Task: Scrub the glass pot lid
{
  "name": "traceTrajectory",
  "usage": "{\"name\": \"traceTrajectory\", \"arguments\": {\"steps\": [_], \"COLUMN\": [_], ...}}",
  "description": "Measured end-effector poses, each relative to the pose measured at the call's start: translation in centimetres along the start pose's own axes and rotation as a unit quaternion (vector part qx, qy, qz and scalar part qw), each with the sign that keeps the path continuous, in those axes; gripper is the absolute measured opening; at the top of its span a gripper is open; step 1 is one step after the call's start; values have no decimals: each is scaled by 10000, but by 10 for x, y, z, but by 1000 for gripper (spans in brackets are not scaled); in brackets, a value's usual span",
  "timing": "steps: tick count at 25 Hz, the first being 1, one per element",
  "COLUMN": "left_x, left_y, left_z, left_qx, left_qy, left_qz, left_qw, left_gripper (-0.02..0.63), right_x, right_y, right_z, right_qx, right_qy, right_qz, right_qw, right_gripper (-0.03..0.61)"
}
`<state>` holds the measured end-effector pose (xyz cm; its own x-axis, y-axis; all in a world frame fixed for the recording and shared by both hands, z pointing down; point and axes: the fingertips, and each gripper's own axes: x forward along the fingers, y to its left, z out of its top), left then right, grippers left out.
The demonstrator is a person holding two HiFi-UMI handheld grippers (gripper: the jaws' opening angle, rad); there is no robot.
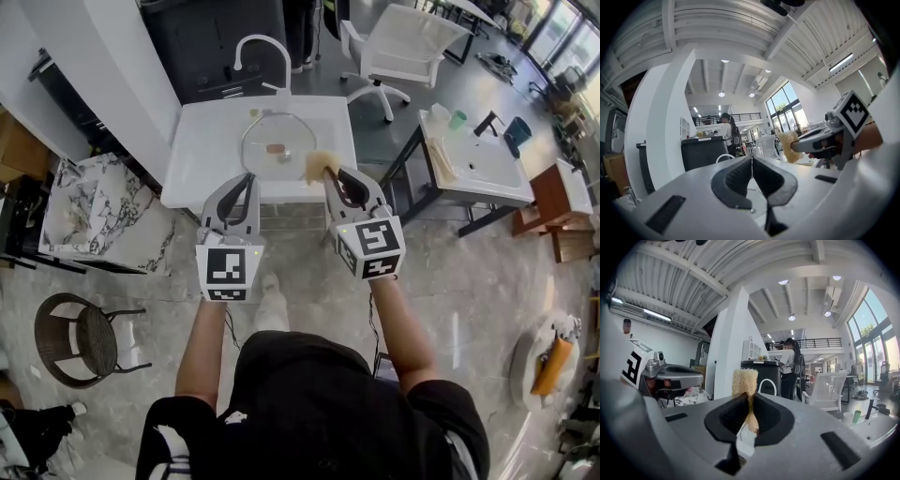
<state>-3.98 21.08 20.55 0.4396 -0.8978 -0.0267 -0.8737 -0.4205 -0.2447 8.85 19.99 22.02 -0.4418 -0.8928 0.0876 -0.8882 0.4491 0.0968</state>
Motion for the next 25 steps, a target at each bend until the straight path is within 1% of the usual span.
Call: {"name": "traceTrajectory", "arguments": {"steps": [8, 12, 19, 25], "left_x": [71, 104, 153, 184], "left_y": [53, 79, 121, 149], "left_z": [-17, -19, -31, -48], "left_qx": [-82, -81, -129, -187], "left_qy": [106, 99, 91, 139], "left_qz": [-138, -264, -416, -540], "left_qw": [9998, 9996, 9990, 9983], "left_gripper": [6, 6, 6, 6], "right_x": [83, 122, 187, 230], "right_y": [-23, -30, -42, -46], "right_z": [6, 14, 17, 14], "right_qx": [28, 31, 58, 90], "right_qy": [154, 191, 252, 343], "right_qz": [-103, -178, -296, -391], "right_qw": [9998, 9997, 9992, 9986], "right_gripper": [18, 18, 18, 18]}}
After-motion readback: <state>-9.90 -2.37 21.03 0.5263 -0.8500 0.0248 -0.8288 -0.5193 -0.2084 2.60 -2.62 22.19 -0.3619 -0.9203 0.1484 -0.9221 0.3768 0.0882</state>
